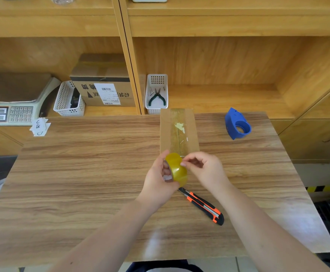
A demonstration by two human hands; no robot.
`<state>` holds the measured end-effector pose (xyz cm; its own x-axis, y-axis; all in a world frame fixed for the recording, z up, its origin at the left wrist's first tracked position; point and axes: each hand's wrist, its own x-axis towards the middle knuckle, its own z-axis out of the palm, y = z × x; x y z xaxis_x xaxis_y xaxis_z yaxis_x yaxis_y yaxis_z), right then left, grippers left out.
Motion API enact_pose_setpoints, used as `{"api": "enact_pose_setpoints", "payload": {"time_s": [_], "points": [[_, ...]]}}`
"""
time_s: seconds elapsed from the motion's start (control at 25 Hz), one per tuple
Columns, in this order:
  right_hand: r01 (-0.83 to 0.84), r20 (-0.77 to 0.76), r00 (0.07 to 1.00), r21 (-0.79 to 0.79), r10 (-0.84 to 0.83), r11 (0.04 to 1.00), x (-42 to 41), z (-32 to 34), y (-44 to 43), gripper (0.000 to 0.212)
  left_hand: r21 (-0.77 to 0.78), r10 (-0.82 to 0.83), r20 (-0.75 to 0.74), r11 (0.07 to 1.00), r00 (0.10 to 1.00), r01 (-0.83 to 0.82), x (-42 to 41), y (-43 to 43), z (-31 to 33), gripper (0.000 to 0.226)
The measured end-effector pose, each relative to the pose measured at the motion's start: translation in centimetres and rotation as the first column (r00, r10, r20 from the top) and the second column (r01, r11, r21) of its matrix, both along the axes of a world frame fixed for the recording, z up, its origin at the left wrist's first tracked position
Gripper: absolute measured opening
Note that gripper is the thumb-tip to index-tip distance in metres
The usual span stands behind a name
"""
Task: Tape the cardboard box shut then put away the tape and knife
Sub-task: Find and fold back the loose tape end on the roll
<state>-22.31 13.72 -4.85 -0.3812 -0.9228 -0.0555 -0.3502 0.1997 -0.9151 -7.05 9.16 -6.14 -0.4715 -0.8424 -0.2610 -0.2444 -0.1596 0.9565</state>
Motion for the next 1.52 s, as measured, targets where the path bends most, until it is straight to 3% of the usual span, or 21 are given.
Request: {"api": "enact_pose_setpoints", "payload": {"time_s": [0.32,0.72,1.52], "points": [[-0.011,0.104,0.995,0.077,0.003,0.997,-0.4,0.7,-1.0,0.009,-0.034,-0.021,-0.007,0.999,1.000,0.021,-0.1,0.3,0.5,0.087],[-0.024,-0.311,0.950,0.006,0.025,1.000,0.6,0.4,-1.2,0.016,-0.047,0.003,-0.044,0.999,0.999,-0.005,-0.6,0.5,0.6,0.086],[-0.117,-0.379,0.903,0.234,0.202,0.965,0.7,1.0,-0.5,0.028,-0.030,0.004,0.070,1.000,0.998,-0.002,-0.9,0.4,1.0,0.092]]}}
